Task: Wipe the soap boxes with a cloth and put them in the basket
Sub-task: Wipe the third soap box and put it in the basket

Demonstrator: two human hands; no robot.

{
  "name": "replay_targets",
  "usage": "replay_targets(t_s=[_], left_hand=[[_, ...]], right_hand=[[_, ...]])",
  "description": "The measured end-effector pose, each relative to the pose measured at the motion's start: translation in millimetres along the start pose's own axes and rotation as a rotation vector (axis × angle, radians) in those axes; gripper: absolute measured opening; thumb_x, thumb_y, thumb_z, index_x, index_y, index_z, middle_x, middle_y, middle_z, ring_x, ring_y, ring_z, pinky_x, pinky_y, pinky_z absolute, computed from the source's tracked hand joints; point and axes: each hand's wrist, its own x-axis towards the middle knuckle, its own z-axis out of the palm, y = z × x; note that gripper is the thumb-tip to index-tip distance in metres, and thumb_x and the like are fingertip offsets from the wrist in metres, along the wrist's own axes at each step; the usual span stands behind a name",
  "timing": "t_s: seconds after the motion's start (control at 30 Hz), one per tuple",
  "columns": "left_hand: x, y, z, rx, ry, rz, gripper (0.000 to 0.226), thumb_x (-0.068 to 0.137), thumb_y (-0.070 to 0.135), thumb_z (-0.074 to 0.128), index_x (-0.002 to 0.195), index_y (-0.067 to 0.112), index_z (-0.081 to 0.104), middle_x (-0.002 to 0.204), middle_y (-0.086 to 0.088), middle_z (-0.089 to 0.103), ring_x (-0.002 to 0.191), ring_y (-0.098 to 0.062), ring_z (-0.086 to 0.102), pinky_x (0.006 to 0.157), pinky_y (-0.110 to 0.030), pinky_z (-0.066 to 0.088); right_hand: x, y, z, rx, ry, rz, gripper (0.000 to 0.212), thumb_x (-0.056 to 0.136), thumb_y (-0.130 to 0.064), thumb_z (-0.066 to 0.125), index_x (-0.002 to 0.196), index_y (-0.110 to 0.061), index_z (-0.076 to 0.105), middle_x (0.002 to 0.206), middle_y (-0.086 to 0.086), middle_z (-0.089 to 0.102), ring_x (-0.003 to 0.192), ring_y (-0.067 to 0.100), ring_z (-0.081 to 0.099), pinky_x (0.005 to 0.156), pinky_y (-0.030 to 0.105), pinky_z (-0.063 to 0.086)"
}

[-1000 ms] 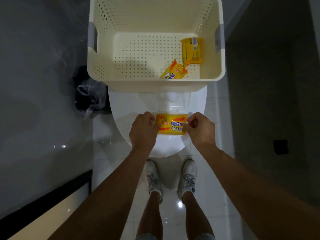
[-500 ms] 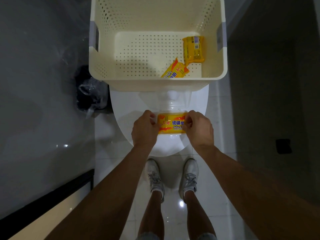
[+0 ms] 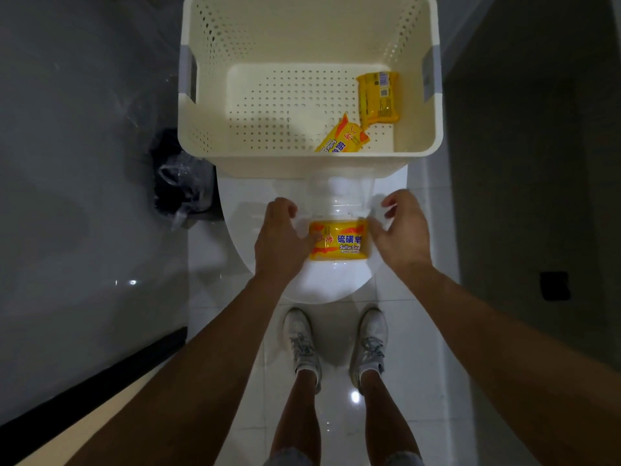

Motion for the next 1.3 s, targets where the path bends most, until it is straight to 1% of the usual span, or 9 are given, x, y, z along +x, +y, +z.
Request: replay_targets(t_s=[0.1, 0.2, 0.37, 0.53, 0.7, 0.9, 1.07, 1.2, 1.3], left_hand=[[17.0, 9.9, -11.1, -0.196, 0.017, -0.034, 0.066, 0.084, 0.021, 0.073, 0.141, 0.019, 0.041, 0.132, 0.008, 0.055, 0.086, -0.017, 0.059, 0.077, -0.028, 0.044], [22.4, 19.8, -14.8, -0.228, -0.047, -0.022, 0.061, 0.091, 0.015, 0.064, 0.146, 0.021, 0.039, 0.138, 0.010, 0.054, 0.094, -0.014, 0.059, 0.083, -0.024, 0.042], [8.6, 25.3, -17.7, -0.276, 0.034, -0.030, 0.032, 0.097, 0.013, 0.054, 0.128, 0.015, 0.062, 0.123, 0.004, 0.066, 0.101, -0.012, 0.062, 0.089, -0.017, 0.045], [-16.8, 30.5, -20.9, -0.183, 0.190, -0.043, 0.030, 0.101, 0.025, 0.052, 0.090, 0.006, 0.074, 0.083, -0.006, 0.074, 0.082, -0.019, 0.068, 0.085, -0.036, 0.051], [-35.9, 26.4, -13.3, -0.141, 0.159, -0.105, 0.017, 0.089, 0.022, 0.070, 0.102, 0.012, 0.075, 0.094, -0.001, 0.075, 0.087, -0.011, 0.069, 0.088, -0.023, 0.050], [-45.3, 10.3, -0.9, -0.144, 0.048, -0.144, 0.024, 0.079, 0.009, 0.078, 0.102, 0.009, 0.069, 0.096, -0.002, 0.071, 0.090, -0.016, 0.067, 0.085, -0.026, 0.053], [-47.1, 7.4, 9.5, -0.054, -0.013, -0.250, 0.039, 0.088, 0.027, 0.072, 0.122, 0.010, 0.065, 0.110, -0.004, 0.069, 0.101, -0.019, 0.064, 0.088, -0.024, 0.046], [-50.0, 10.8, 13.6, -0.051, -0.008, -0.272, 0.029, 0.094, 0.026, 0.063, 0.118, 0.009, 0.069, 0.111, -0.006, 0.070, 0.103, -0.021, 0.064, 0.087, -0.023, 0.043], [-52.2, 13.9, 13.3, -0.077, 0.027, -0.277, 0.020, 0.095, 0.024, 0.063, 0.108, 0.011, 0.071, 0.103, -0.004, 0.072, 0.098, -0.019, 0.065, 0.081, -0.023, 0.044]], right_hand=[[20.8, -9.8, -8.0, 0.296, -0.042, 0.180, 0.050, 0.089, -0.001, 0.062, 0.133, -0.019, 0.049, 0.129, -0.004, 0.058, 0.116, 0.014, 0.055, 0.099, 0.033, 0.048], [21.7, -15.7, -16.1, 0.533, -0.110, 0.240, 0.054, 0.087, 0.015, 0.047, 0.133, -0.012, 0.055, 0.129, 0.002, 0.062, 0.125, 0.016, 0.055, 0.103, 0.031, 0.047], [6.1, -20.2, -21.9, 0.678, -0.034, 0.265, 0.039, 0.091, 0.016, 0.045, 0.115, -0.002, 0.069, 0.115, 0.011, 0.070, 0.110, 0.025, 0.066, 0.099, 0.030, 0.053], [-18.1, -12.4, -21.1, 0.737, 0.044, 0.334, 0.022, 0.090, 0.005, 0.060, 0.097, -0.008, 0.076, 0.092, 0.007, 0.077, 0.091, 0.024, 0.074, 0.092, 0.041, 0.058], [-43.5, 3.1, -11.3, 0.625, 0.089, 0.352, 0.018, 0.085, -0.001, 0.071, 0.091, -0.017, 0.078, 0.086, 0.002, 0.078, 0.089, 0.019, 0.074, 0.092, 0.042, 0.058], [-50.2, 14.6, -2.2, 0.422, 0.058, 0.367, 0.020, 0.081, -0.009, 0.074, 0.081, -0.028, 0.074, 0.083, -0.003, 0.076, 0.079, 0.003, 0.070, 0.088, 0.023, 0.056], [-41.3, 15.0, 4.6, 0.278, -0.133, 0.385, 0.034, 0.077, -0.026, 0.085, 0.106, -0.012, 0.075, 0.093, 0.002, 0.075, 0.091, 0.016, 0.070, 0.095, 0.028, 0.052], [-38.2, 14.1, 8.5, 0.263, -0.126, 0.433, 0.018, 0.076, -0.028, 0.086, 0.087, -0.022, 0.073, 0.083, -0.005, 0.072, 0.085, 0.014, 0.069, 0.077, 0.016, 0.049], [-39.7, 17.5, 8.4, 0.257, -0.076, 0.452, 0.019, 0.075, -0.030, 0.086, 0.074, -0.030, 0.067, 0.073, -0.011, 0.069, 0.084, 0.018, 0.070, 0.083, 0.027, 0.055]])
